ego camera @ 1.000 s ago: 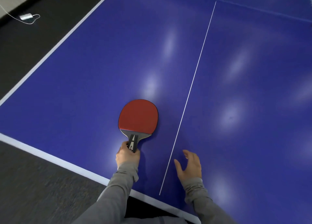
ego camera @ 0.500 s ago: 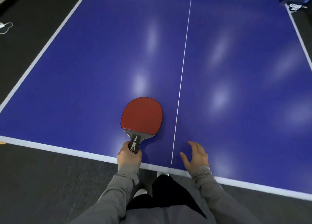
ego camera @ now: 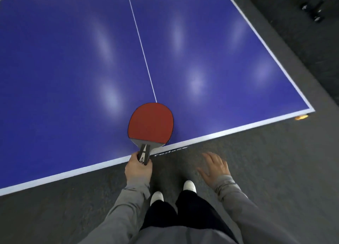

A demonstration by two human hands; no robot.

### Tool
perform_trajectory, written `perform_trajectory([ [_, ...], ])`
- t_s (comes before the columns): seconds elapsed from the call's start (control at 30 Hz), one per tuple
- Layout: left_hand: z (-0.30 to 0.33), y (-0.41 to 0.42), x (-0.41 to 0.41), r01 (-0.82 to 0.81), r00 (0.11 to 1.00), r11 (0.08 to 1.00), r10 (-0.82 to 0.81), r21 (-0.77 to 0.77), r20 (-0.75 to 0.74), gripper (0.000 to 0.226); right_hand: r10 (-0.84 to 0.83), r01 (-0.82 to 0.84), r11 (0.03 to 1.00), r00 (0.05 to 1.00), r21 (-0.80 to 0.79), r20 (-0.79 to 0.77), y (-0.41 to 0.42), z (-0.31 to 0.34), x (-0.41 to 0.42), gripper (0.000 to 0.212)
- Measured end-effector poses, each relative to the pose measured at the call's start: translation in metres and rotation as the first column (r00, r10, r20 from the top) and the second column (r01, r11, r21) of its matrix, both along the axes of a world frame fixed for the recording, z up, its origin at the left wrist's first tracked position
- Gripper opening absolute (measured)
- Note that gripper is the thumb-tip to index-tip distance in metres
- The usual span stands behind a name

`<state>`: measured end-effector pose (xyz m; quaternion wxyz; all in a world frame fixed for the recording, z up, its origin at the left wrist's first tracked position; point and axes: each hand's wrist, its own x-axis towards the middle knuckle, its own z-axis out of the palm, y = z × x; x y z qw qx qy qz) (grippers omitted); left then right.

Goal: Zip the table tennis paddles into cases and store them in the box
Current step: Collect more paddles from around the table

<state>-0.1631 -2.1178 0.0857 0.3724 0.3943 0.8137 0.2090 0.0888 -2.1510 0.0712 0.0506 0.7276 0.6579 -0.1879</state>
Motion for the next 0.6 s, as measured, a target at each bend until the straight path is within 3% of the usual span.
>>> perform_trajectory([
  [0.3, 0.009, -0.018, 0.103, 0.264, 0.964, 0.964, -0.263, 0.038, -0.02, 0.037, -0.204, 0.202, 0.978, 0.978, -0.053, -0.037, -0.071, -0.006, 0.081, 0.067],
  [0.6, 0.006, -0.075, 0.28, 0.364, 0.931, 0.931, -0.364, 0.036, 0.009, 0.031, -0.381, 0.371, 0.917, 0.924, -0.147, -0.042, -0.168, -0.02, 0.238, 0.064],
])
